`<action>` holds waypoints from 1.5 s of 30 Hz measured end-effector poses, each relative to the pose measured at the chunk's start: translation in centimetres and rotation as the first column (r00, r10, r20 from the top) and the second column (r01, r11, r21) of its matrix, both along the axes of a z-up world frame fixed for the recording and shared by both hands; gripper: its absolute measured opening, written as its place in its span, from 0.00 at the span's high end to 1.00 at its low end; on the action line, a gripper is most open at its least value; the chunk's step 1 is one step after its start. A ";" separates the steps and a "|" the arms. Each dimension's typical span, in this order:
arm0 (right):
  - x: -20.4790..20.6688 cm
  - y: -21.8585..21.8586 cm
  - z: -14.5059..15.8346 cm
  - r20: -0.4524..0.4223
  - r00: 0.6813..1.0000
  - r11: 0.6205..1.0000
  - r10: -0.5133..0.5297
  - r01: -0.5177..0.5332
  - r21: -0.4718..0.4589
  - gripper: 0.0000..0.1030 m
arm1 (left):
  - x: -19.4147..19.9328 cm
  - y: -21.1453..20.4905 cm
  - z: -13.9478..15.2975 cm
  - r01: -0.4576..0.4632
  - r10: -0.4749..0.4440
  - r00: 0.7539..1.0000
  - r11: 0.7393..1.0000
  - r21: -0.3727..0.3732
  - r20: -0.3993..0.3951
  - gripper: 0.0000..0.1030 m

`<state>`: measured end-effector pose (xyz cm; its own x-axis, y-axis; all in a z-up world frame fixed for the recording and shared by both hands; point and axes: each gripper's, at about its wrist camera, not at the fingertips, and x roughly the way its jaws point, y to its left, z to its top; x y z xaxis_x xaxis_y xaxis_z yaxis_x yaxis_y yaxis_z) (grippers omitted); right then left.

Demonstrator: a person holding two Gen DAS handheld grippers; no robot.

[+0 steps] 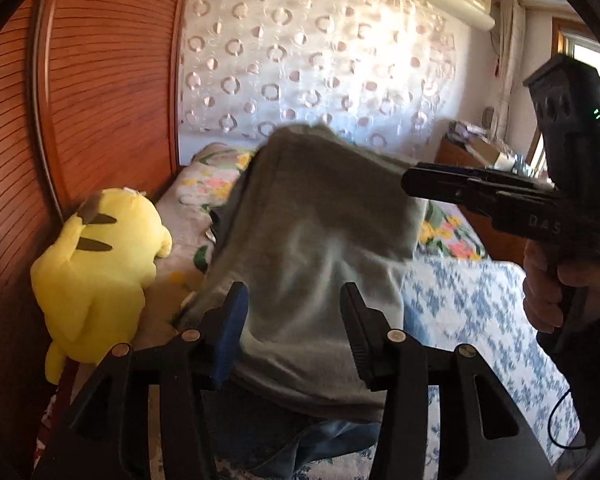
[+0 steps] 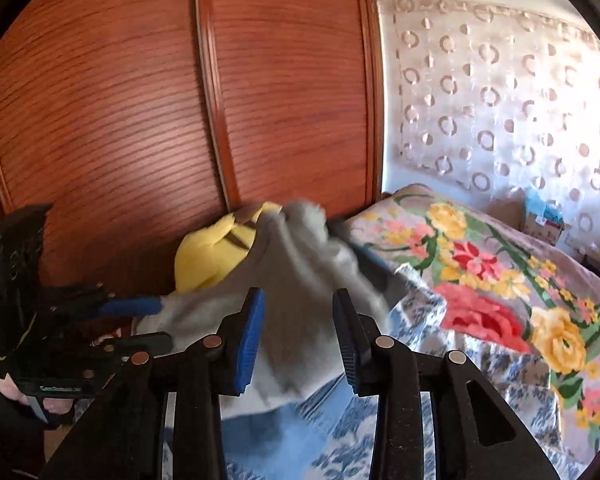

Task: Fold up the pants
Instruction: 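Lift the folded pants with both grippers and carry them onto the jeans pile, then open both grippers to drop the pants on the jeans pile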

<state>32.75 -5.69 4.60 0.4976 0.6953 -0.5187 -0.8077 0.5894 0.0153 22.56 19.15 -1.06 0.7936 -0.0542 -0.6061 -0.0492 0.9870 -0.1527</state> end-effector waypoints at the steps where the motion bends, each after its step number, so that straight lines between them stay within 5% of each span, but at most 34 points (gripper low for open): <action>1: -0.1 0.2 -0.3 0.001 1.000 1.000 0.002 -0.002 -0.011 0.65 | 0.1 -0.1 -0.4 0.000 0.000 1.000 1.000 0.002 -0.013 0.53; 11: 4.3 3.1 -2.6 0.023 0.996 0.989 -0.084 0.086 -0.118 0.67 | 0.8 -0.3 -3.0 0.007 -0.006 0.997 1.000 0.016 -0.076 0.52; 21: 2.3 1.2 -0.9 -0.033 0.991 0.990 -0.129 0.127 -0.060 0.67 | 0.8 -1.1 -2.4 0.008 -0.003 0.997 0.998 0.057 -0.081 0.52; 26: -0.2 -0.9 -1.0 -0.041 0.984 0.984 -0.172 0.171 -0.040 0.67 | 0.0 -2.1 -1.4 0.028 -0.025 0.998 0.998 0.056 -0.049 0.26; 45: -9.1 -6.5 -1.7 -0.056 0.941 0.942 -0.334 0.334 -0.021 0.57 | -2.9 -8.0 0.2 0.147 -0.149 0.989 0.985 0.089 0.012 0.10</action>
<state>23.70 -12.23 2.87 0.6691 0.4884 -0.5601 -0.5622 0.8256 0.0483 19.70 11.15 -0.82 0.7920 -0.1191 -0.5987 0.1005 0.9928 -0.0646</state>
